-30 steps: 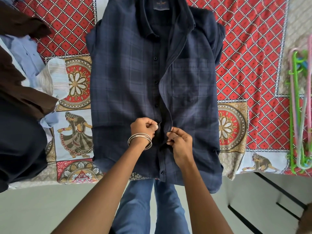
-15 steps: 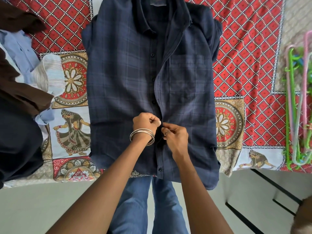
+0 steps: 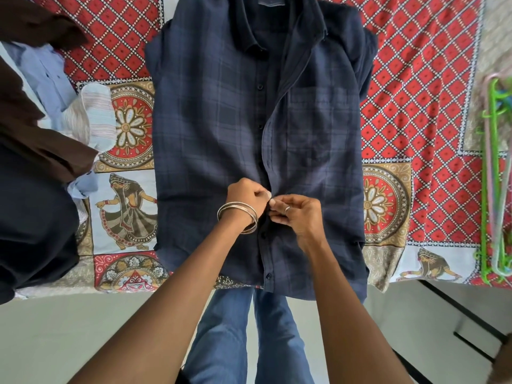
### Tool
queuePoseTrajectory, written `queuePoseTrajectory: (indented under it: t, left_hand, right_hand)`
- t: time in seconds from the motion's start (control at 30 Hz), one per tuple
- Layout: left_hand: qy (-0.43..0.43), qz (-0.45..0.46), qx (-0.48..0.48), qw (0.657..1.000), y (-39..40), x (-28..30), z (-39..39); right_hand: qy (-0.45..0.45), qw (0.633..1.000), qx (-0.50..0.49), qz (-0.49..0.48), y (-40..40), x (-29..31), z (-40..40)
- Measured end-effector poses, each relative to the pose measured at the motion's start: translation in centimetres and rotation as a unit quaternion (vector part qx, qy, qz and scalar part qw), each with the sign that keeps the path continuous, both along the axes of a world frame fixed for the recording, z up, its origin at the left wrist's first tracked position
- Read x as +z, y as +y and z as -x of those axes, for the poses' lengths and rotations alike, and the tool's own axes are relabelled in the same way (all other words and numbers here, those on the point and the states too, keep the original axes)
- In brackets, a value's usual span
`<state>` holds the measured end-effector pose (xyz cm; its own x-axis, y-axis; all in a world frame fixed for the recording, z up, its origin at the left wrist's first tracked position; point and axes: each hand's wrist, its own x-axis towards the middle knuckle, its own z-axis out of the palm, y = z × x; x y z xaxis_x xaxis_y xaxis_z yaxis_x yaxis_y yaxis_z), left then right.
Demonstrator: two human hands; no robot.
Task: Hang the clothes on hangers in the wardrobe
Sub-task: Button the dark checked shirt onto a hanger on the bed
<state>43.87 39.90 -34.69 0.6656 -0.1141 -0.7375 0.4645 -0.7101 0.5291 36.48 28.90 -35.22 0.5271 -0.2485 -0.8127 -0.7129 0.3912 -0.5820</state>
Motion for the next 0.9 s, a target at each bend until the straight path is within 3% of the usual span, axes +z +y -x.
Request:
queuePoseTrajectory:
  t: [0.2, 0.37, 0.53, 0.7, 0.77, 0.83, 0.9]
  left_hand:
    - [0.013, -0.019, 0.088, 0.996, 0.5, -0.1, 0.1]
    - [0.025, -0.024, 0.124, 0.992, 0.1, -0.5, 0.3]
    - [0.058, -0.005, 0.149, 0.987, 0.7, -0.8, 0.6]
    - [0.083, 0.076, 0.146, 0.983, 0.2, -0.4, 0.1]
    - [0.071, 0.077, 0.101, 0.989, 0.3, -0.5, -0.2]
    - [0.043, 0.015, 0.011, 0.999, 0.9, -0.6, -0.5]
    - [-0.02, -0.061, -0.008, 0.998, 1.4, -0.5, -0.9]
  right_hand:
    - [-0.027, 0.988, 0.097, 0.12, 1.0, -0.3, -0.7]
    - [-0.042, 0.982, 0.089, 0.164, 1.5, -0.2, -0.4]
    - [-0.043, 0.981, 0.13, 0.135, 1.1, -0.3, -0.2]
    - [-0.029, 0.999, 0.039, -0.011, 0.5, -0.1, -0.5]
    - [-0.01, 0.997, 0.063, -0.037, 0.2, 0.0, -0.7]
    - [0.04, 0.972, 0.224, 0.057, -0.1, 0.0, -1.0]
    - [0.056, 0.902, 0.344, 0.255, -0.1, 0.2, -1.4]
